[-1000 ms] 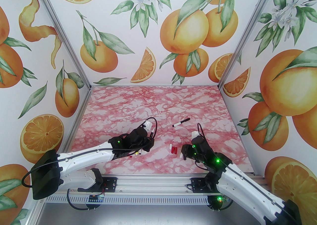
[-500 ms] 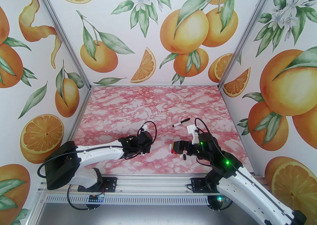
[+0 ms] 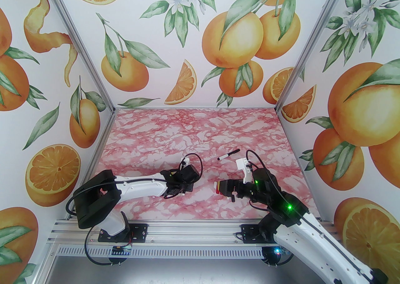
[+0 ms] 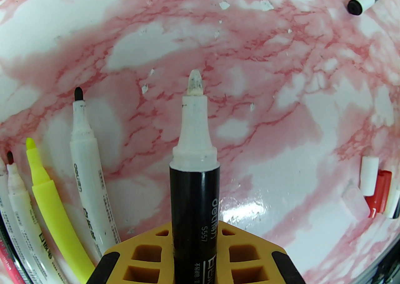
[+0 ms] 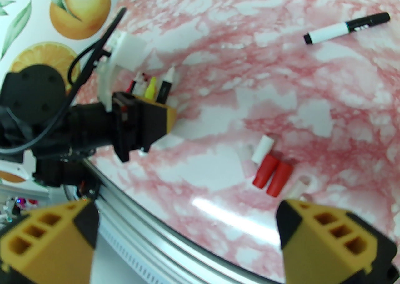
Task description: Open the pen caps
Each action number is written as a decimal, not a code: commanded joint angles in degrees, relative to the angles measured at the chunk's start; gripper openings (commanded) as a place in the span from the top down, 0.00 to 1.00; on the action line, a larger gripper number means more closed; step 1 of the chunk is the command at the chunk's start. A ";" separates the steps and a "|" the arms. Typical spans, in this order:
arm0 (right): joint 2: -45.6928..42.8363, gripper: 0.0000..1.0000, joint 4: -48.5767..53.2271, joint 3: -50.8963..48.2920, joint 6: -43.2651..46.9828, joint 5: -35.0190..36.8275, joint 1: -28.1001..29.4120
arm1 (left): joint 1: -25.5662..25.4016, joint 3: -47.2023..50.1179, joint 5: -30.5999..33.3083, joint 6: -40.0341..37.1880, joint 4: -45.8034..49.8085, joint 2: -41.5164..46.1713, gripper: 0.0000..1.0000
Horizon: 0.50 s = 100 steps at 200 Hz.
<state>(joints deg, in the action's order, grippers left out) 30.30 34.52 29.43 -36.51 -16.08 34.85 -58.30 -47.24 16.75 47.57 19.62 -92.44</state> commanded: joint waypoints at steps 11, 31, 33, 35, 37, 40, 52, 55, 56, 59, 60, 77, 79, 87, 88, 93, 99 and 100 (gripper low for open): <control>-0.51 0.00 0.35 0.03 0.12 1.09 0.21 | -0.20 -1.90 2.76 -0.11 2.22 -1.07 0.84; -0.34 0.00 0.24 -0.13 -0.04 1.16 0.15 | -0.11 -2.04 3.61 -0.18 2.59 -1.25 0.82; -0.33 0.00 0.27 -0.13 -0.05 1.14 0.13 | -0.13 -1.99 3.67 -0.19 2.68 -1.25 0.82; -0.31 0.00 0.21 -0.16 -0.05 1.14 0.15 | -0.14 -1.91 3.71 -0.20 2.70 -1.25 0.81; -0.33 0.00 0.20 -0.23 -0.07 1.16 0.14 | -0.14 -1.94 3.77 -0.26 2.77 -1.27 0.81; -0.32 0.00 0.23 -0.24 -0.10 1.18 0.16 | -0.14 -1.96 3.87 -0.26 2.84 -1.25 0.81; -0.33 0.00 0.28 -0.28 -0.23 1.25 0.14 | -0.08 -1.90 4.03 -0.22 3.04 -1.33 0.80; -0.33 0.00 0.20 -0.37 -0.33 1.23 0.21 | -0.08 -1.82 4.08 -0.20 3.10 -1.34 0.80; -0.33 0.00 0.24 -0.36 -0.32 1.22 0.21 | -0.07 -1.86 4.12 -0.20 3.12 -1.34 0.80; -0.33 0.00 0.21 -0.41 -0.31 1.22 0.22 | -0.12 -1.88 4.16 -0.24 3.14 -1.34 0.80; -0.33 0.00 0.20 -0.37 -0.31 1.22 0.22 | -0.09 -1.89 4.16 -0.26 3.15 -1.34 0.79; -0.33 0.00 0.25 -0.51 -0.40 1.39 0.18 | -0.07 -1.65 4.48 -0.03 3.23 -1.59 0.76; -0.31 0.00 0.21 -0.51 -0.40 1.40 0.25 | -0.06 -1.67 4.51 0.04 3.19 -1.60 0.76; -0.27 0.00 0.24 -0.60 -0.49 1.35 0.19 | -0.07 -1.57 4.50 0.11 3.07 -1.61 0.75; -0.30 0.00 0.26 -0.60 -0.49 1.38 0.21 | -0.06 -1.51 4.51 0.09 3.06 -1.65 0.74; -0.33 0.00 0.20 -0.56 -0.49 1.31 0.14 | -0.06 -1.51 4.53 0.07 2.99 -1.60 0.74; -0.37 0.00 0.25 -0.56 -0.53 1.31 0.17 | -0.14 -1.52 4.59 0.09 2.97 -1.60 0.73; -0.35 0.00 0.27 -0.58 -0.51 1.31 0.19 | -0.14 -1.53 4.60 0.08 2.93 -1.60 0.73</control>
<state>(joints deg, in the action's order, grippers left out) 30.30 34.52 29.41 -36.56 -15.88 34.85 -58.30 -47.46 19.64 47.57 21.71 -93.69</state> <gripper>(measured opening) 0.996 0.259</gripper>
